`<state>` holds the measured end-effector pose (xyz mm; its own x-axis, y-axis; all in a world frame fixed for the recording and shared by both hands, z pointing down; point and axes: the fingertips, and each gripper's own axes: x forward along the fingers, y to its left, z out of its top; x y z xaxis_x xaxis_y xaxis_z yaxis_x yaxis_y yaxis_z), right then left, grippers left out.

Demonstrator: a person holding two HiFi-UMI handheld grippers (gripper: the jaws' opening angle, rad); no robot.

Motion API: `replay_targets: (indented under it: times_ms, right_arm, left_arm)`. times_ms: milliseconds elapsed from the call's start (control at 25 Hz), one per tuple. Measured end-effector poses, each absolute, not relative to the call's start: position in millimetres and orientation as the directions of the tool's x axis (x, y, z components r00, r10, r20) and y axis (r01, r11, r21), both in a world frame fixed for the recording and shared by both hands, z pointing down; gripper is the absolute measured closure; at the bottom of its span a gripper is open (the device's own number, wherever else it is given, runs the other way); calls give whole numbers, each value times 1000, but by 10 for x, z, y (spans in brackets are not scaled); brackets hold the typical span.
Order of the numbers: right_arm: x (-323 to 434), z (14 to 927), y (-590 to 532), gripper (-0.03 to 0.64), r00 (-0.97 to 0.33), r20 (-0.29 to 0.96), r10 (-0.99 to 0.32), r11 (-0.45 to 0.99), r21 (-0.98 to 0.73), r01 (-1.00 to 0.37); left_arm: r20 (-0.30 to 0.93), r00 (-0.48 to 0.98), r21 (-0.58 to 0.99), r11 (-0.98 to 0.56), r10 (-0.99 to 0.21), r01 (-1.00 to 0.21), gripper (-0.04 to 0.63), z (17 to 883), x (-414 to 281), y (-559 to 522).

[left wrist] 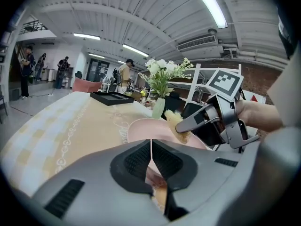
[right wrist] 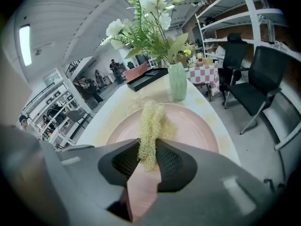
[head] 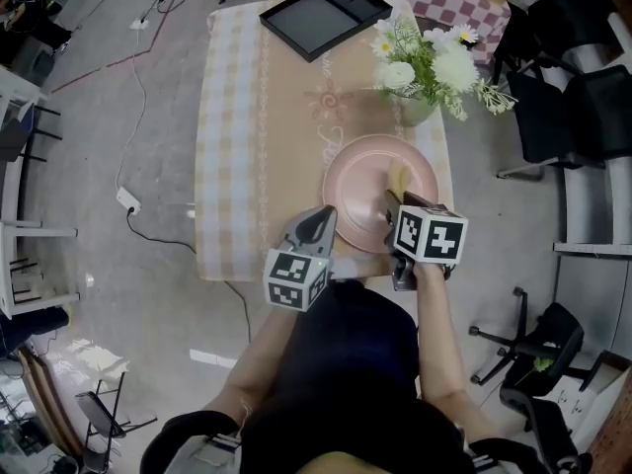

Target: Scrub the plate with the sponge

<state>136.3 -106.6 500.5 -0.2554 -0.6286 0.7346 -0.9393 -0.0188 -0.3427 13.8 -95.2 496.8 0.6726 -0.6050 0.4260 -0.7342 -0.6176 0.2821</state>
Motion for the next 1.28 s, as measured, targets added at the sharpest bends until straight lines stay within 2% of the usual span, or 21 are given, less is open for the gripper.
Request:
replay_targets:
  times_ms: [360, 800, 1280]
  right_arm:
    - [1698, 4994, -895, 525, -139, 771, -621, -63, -226, -972]
    - [1961, 5100, -763, 525, -60, 816, -575, -129, -163, -978]
    - [2001, 5297, -712, 525, -53, 865, -500, -136, -139, -981]
  left_arm:
    - [424, 693, 281, -642, -583, -713, 578, 4959, 228, -913]
    - [427, 688, 284, -636, -586, -718, 578, 4974, 211, -949]
    - [434, 679, 287, -623, -593, -727, 578, 4997, 201, -965]
